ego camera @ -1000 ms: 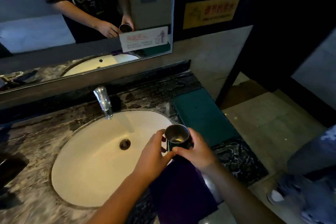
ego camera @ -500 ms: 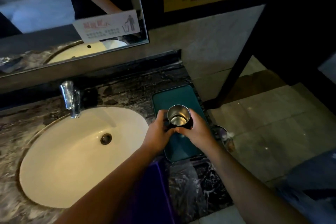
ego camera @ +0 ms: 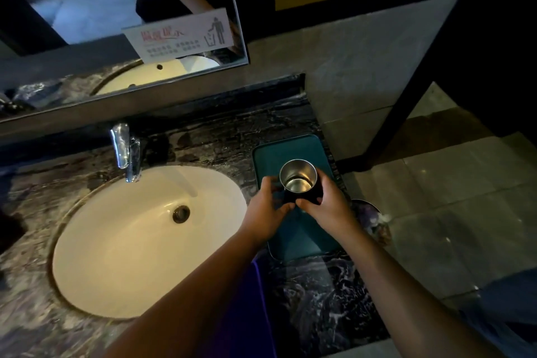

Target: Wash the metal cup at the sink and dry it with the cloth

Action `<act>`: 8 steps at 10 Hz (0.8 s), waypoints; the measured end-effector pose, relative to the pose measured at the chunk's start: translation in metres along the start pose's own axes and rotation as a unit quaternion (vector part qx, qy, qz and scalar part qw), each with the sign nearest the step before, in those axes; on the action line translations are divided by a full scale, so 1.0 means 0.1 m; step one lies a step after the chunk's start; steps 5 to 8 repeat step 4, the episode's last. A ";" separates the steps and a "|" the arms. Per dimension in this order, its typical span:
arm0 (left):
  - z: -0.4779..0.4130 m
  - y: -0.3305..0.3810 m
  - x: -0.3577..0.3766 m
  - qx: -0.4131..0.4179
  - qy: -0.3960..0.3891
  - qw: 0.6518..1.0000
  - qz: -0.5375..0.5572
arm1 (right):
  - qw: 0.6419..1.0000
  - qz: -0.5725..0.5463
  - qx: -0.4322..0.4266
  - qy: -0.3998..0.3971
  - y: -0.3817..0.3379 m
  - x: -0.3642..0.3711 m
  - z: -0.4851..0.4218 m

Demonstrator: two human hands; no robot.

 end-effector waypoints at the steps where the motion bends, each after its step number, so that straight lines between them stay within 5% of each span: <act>1: 0.13 -0.07 -0.05 -0.018 0.026 0.999 -0.009 | 1.000 0.010 0.015 0.018 0.05 0.01 0.10; 4: 0.69 -0.63 -0.52 -0.026 0.019 0.999 -0.028 | 0.991 0.030 0.066 0.109 -0.10 0.15 0.67; 8: 0.69 -0.63 -0.52 -0.026 0.019 0.999 -0.028 | 0.991 0.030 0.066 0.109 -0.10 0.15 0.67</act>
Point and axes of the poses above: each hand's wrist, its own z-axis away from the middle knuckle, its own x-axis out of the palm, y = z × x, the point moved 1 cm from there along -z, towards the middle knuckle, and after that the axes turned 15 degrees about -x, right-handed, at the moved point
